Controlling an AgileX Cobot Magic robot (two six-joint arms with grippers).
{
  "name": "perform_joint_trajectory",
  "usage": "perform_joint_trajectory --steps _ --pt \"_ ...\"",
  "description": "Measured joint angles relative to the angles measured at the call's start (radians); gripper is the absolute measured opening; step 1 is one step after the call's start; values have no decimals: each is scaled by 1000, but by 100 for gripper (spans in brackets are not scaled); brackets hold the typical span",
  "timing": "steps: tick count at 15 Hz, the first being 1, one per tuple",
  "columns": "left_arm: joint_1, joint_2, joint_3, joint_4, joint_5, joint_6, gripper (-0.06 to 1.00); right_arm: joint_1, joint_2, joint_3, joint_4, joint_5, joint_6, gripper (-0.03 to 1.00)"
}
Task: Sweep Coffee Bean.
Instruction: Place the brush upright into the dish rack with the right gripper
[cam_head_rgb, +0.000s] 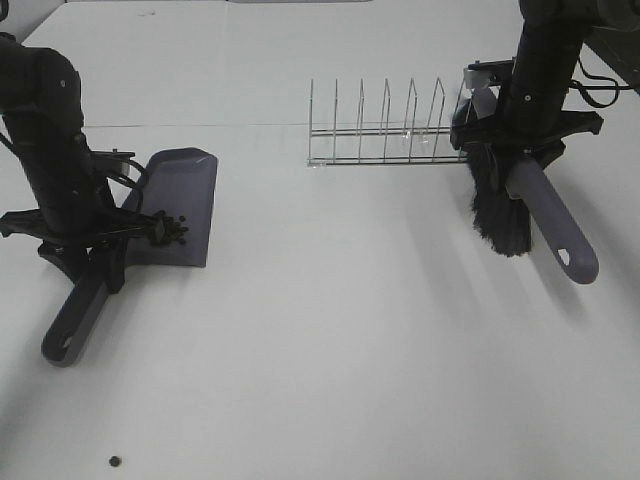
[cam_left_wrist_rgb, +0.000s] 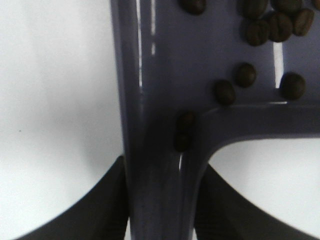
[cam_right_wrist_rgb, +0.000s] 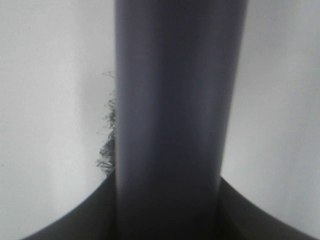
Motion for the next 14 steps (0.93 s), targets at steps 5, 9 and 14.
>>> perform_joint_trajectory --steps 5,9,14 --pt "0 0 0 -1 0 0 31 -2 84 -146 -1 4 0 26" --pt "0 0 0 -1 0 0 31 -11 145 -246 10 4 18 26" --pt "0 0 0 -6 0 0 31 -41 165 -278 78 4 26 26"
